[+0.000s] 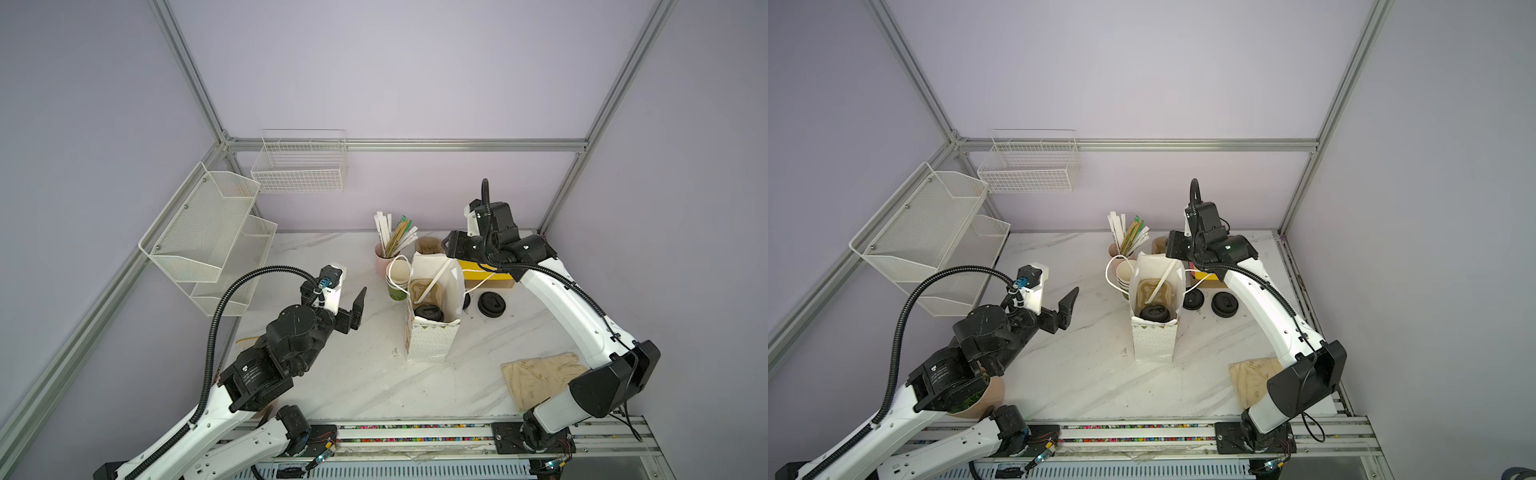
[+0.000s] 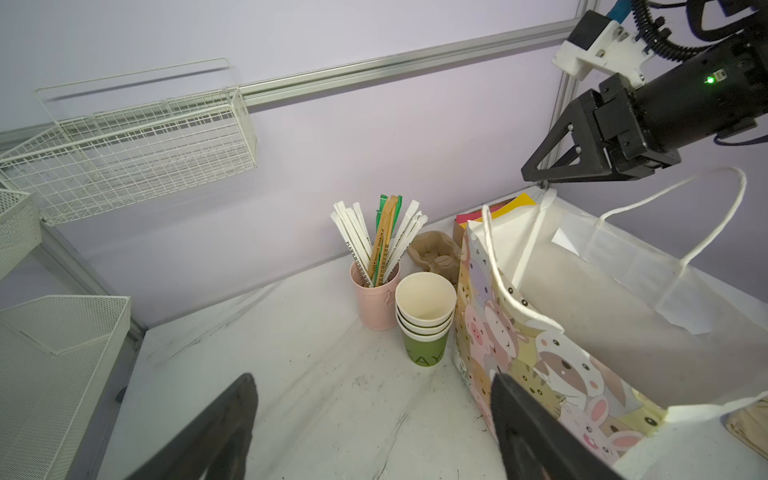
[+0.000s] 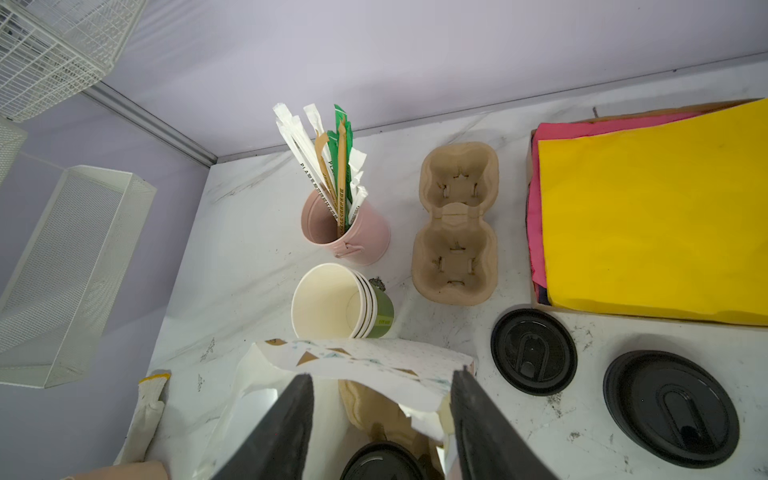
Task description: Pack the takeout coffee
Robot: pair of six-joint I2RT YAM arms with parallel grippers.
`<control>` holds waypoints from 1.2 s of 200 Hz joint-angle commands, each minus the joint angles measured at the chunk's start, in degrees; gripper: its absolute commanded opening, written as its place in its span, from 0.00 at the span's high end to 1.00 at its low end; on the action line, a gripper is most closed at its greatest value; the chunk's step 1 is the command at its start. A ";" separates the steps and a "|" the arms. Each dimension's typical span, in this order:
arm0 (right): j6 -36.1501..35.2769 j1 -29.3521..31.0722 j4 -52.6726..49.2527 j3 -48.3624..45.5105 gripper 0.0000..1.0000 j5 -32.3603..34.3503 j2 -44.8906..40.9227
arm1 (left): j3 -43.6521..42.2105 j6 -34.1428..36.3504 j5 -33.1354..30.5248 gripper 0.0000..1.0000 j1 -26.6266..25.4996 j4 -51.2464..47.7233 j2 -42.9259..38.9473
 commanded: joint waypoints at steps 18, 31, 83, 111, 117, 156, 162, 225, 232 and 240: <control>-1.11 0.38 1.26 -1.83 0.44 1.50 0.27 | -4.20 1.27 -2.37 0.13 0.66 2.31 -1.31; -0.89 0.46 1.56 -2.05 0.44 1.63 0.48 | -4.92 1.35 -2.54 0.13 0.75 2.66 -1.46; -0.86 0.99 2.45 -3.48 0.68 1.15 0.04 | -7.77 0.70 -2.83 0.12 1.05 3.90 -2.15; -0.85 1.11 2.51 -4.29 0.75 0.98 -0.64 | -8.30 0.58 -2.98 0.12 1.27 4.12 -2.30; -0.85 1.14 2.54 -4.40 0.78 1.02 -0.74 | -8.41 0.64 -3.03 0.12 1.38 4.28 -2.36; -0.77 1.13 2.00 -3.77 0.87 1.55 -1.99 | -8.92 0.24 -2.86 0.11 1.73 4.40 -2.35; -0.74 1.14 1.91 -3.49 0.88 1.59 -2.11 | -8.94 0.28 -2.83 0.11 1.80 4.38 -2.37; -0.90 1.12 0.56 -1.18 1.00 0.80 -3.40 | -9.41 0.21 -2.89 0.11 2.29 4.39 -2.46; -1.08 1.14 0.47 -0.79 1.00 0.65 -3.69 | -9.47 0.15 -2.90 0.11 2.33 4.39 -2.38; -1.27 1.09 0.18 -0.48 1.00 0.25 -4.06 | -9.63 0.22 -2.95 0.11 2.33 4.39 -2.39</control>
